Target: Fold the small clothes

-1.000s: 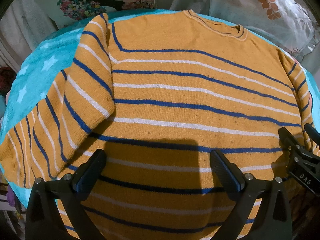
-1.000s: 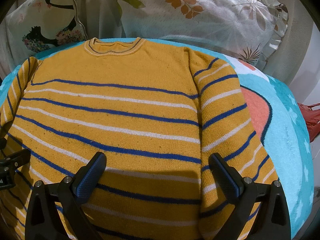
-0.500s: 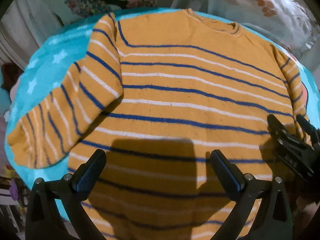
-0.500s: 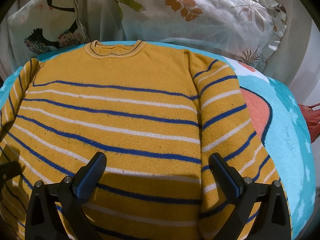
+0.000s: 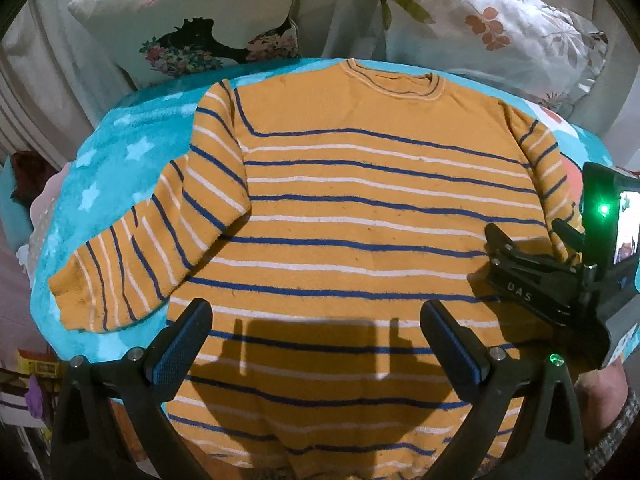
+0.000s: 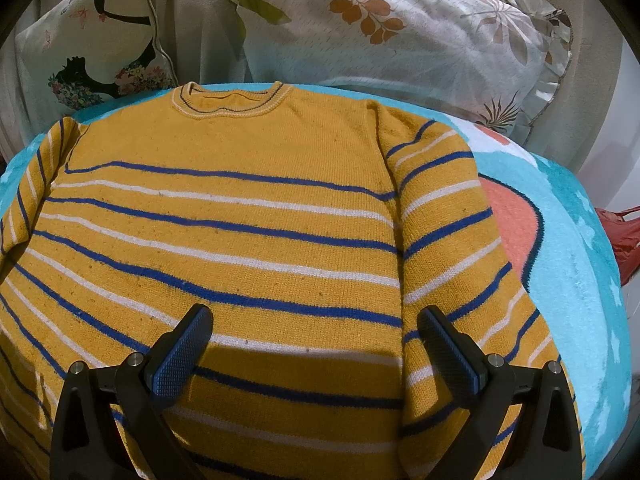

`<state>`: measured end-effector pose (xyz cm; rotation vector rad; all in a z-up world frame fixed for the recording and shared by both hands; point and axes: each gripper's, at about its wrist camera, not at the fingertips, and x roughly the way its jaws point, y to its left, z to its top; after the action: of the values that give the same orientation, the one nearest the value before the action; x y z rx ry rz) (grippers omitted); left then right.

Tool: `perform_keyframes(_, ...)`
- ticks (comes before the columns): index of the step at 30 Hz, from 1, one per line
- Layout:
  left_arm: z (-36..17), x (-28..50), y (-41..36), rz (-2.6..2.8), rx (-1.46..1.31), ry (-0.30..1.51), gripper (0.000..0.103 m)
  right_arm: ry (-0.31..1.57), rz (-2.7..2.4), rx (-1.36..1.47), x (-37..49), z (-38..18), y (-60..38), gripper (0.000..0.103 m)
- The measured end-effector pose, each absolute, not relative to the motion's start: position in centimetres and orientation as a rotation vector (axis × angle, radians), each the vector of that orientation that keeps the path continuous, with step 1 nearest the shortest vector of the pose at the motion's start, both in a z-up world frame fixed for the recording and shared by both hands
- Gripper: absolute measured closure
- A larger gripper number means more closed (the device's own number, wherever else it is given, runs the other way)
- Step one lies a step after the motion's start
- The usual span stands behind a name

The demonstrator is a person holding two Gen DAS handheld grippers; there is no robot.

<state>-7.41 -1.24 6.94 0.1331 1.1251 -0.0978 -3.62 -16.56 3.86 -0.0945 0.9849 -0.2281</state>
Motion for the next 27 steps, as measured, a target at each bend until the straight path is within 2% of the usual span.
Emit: perform_keyframes(27,7.8,-8.7,-1.4,-0.131,0.109,1.118,0.0,0.985,-0.199,-0.054,-3.6,4.1,-17.2,0.0)
